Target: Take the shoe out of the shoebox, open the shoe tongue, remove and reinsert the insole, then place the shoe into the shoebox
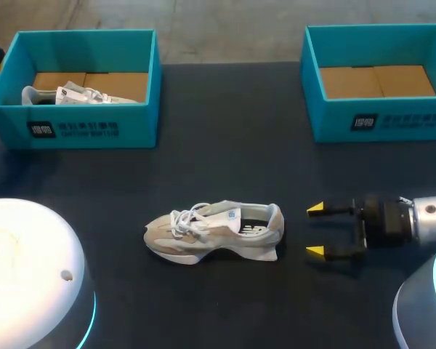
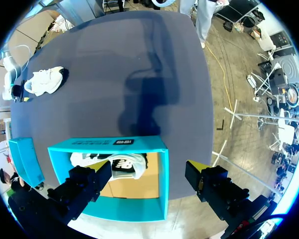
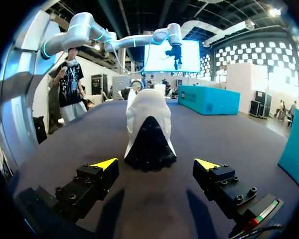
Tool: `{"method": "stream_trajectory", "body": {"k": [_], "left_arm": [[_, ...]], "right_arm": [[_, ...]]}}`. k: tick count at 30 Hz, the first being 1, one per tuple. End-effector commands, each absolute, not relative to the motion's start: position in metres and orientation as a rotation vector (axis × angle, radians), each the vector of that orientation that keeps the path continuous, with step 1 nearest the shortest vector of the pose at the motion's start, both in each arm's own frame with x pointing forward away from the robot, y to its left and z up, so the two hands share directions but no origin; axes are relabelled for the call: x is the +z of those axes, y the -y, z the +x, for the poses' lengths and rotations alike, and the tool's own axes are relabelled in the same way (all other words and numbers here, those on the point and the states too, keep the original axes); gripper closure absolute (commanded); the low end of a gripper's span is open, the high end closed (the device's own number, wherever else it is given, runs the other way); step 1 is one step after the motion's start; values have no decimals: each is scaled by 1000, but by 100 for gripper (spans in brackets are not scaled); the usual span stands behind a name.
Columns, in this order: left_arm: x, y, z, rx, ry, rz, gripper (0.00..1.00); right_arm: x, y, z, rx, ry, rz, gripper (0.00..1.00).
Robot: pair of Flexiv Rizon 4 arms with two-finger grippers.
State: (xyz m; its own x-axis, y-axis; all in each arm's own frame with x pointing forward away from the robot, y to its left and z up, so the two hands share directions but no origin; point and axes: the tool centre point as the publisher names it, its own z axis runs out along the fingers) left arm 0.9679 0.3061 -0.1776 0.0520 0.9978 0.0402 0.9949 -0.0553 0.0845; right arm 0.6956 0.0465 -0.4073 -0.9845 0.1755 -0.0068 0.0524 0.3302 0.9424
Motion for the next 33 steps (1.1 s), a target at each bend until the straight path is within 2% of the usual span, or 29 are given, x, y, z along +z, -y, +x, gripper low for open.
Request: {"method": "stream_trajectory", "body": {"k": [1,33], "left_arm": [[-178,-306,966,142,-2136,2253,0],[-178,-306,966,142,-2136,2253,0]], "right_arm": [[-410,-55,704,1756,-2483,213,0],[-407,-112,701,1846,-2446,96,0]]}}
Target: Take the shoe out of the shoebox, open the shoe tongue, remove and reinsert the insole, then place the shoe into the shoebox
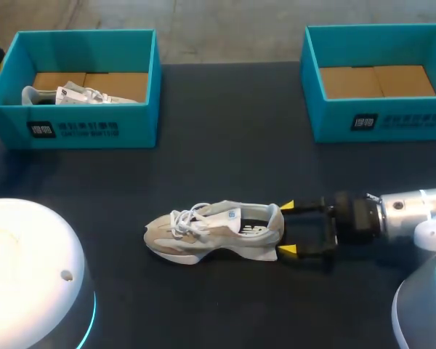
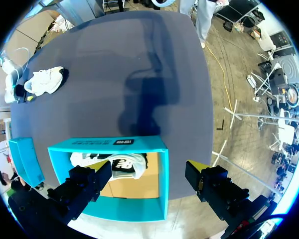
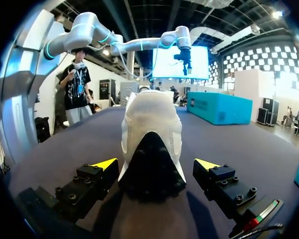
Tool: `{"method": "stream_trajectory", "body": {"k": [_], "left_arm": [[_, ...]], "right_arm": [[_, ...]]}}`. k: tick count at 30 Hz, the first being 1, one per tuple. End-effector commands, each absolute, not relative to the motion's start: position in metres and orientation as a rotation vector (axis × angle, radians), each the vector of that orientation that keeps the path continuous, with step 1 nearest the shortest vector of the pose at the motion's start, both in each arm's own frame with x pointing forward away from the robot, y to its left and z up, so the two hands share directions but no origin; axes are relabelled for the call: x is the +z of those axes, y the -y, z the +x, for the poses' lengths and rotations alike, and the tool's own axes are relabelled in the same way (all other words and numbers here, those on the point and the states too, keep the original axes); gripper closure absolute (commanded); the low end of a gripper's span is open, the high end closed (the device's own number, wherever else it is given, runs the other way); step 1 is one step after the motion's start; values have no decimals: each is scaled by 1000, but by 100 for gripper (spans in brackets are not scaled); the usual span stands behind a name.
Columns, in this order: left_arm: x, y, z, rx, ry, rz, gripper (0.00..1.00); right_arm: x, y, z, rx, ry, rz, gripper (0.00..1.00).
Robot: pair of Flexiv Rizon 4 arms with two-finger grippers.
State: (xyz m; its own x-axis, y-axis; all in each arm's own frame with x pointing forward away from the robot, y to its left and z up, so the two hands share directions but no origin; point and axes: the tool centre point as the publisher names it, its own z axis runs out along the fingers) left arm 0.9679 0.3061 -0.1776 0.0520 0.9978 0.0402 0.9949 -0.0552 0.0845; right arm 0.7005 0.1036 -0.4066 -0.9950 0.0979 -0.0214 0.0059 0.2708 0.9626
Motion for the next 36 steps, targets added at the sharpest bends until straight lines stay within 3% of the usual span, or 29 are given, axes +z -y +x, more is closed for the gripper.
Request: {"method": "stream_trajectory", "body": {"k": [1,36], "left_arm": [[-178,-306,966,142,-2136,2253,0],[-178,-306,966,142,-2136,2253,0]], "right_arm": [[-407,-114,701,1845,-2448,95,0],[-408,-140,702,1836,-2449,55,0]]}}
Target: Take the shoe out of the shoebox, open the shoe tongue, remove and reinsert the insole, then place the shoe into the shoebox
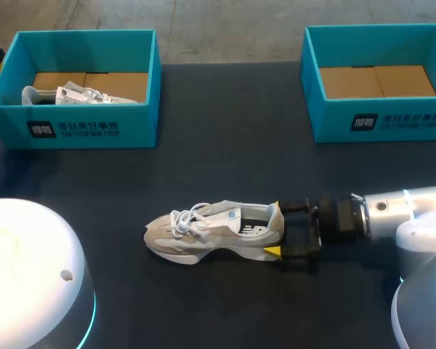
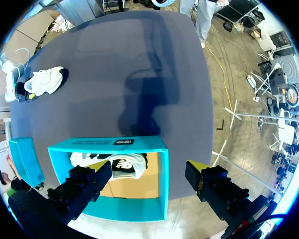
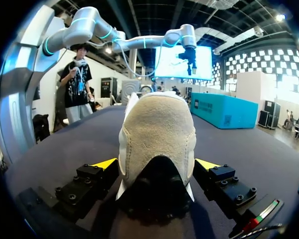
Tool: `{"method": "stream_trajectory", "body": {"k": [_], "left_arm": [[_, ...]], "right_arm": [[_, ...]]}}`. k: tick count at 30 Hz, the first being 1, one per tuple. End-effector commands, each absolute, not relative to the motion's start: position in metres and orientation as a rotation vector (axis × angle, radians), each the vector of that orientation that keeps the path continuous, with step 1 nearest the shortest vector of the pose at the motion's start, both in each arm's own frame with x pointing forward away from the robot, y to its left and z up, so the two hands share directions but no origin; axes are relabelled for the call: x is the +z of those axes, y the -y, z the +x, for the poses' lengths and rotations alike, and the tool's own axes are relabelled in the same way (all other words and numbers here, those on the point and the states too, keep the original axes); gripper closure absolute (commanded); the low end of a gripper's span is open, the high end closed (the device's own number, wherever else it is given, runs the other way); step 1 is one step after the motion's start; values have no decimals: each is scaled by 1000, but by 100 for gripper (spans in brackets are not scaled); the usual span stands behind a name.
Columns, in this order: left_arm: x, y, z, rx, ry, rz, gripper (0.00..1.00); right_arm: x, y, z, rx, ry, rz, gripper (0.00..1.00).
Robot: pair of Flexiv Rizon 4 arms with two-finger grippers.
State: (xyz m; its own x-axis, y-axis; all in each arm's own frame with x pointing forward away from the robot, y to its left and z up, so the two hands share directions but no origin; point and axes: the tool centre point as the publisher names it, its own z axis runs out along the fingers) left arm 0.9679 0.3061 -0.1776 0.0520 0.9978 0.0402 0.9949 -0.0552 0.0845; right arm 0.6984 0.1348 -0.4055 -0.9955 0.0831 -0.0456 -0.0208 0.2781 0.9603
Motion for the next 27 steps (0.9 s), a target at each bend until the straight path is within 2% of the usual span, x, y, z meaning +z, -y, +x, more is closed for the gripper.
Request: {"method": "stream_trajectory", "body": {"k": [1,27], "left_arm": [[-178,-306,966,142,-2136,2253,0],[-178,-306,966,142,-2136,2253,0]], "right_arm": [[-408,-141,702,1835,-2451,54,0],[-413,-150,702,1832,-2456,44,0]]}}
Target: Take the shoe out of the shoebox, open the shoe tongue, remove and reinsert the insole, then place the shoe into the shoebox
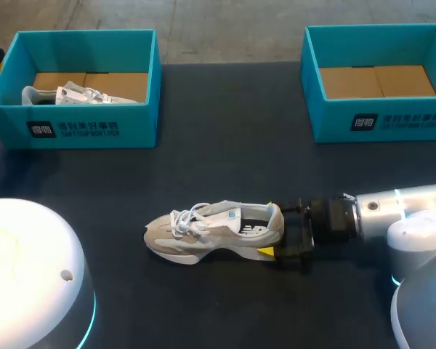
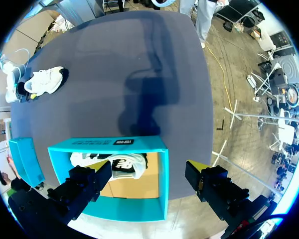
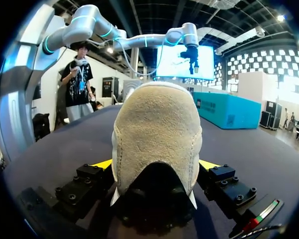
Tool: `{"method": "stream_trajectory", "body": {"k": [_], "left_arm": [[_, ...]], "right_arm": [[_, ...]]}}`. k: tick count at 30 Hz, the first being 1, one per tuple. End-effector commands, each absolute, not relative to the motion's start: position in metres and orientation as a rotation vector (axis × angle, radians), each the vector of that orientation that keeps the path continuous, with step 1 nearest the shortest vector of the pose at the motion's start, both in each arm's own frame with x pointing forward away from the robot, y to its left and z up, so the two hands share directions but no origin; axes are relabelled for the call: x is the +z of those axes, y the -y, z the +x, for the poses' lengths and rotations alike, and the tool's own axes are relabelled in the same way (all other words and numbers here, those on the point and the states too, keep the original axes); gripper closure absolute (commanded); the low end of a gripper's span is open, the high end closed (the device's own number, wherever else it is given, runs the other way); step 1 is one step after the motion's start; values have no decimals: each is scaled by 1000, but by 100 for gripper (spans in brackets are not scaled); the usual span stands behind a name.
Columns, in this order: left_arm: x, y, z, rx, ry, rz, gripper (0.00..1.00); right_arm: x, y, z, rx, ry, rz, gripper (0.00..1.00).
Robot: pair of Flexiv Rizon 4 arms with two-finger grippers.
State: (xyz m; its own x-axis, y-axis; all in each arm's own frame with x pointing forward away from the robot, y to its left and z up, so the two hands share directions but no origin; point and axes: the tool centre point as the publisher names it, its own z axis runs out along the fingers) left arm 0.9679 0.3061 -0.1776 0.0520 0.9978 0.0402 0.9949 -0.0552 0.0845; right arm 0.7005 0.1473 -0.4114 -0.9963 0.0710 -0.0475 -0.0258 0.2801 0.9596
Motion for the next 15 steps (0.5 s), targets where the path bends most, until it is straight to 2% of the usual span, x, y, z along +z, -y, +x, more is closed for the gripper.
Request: {"method": "stream_trajectory", "body": {"k": [1,15], "left_arm": [[-178,-306,966,142,-2136,2253,0],[-178,-306,966,142,-2136,2253,0]], "right_arm": [[-413,-150,702,1832,-2457,45,0],[-415,-150,702,1830,-2453,36,0]]}}
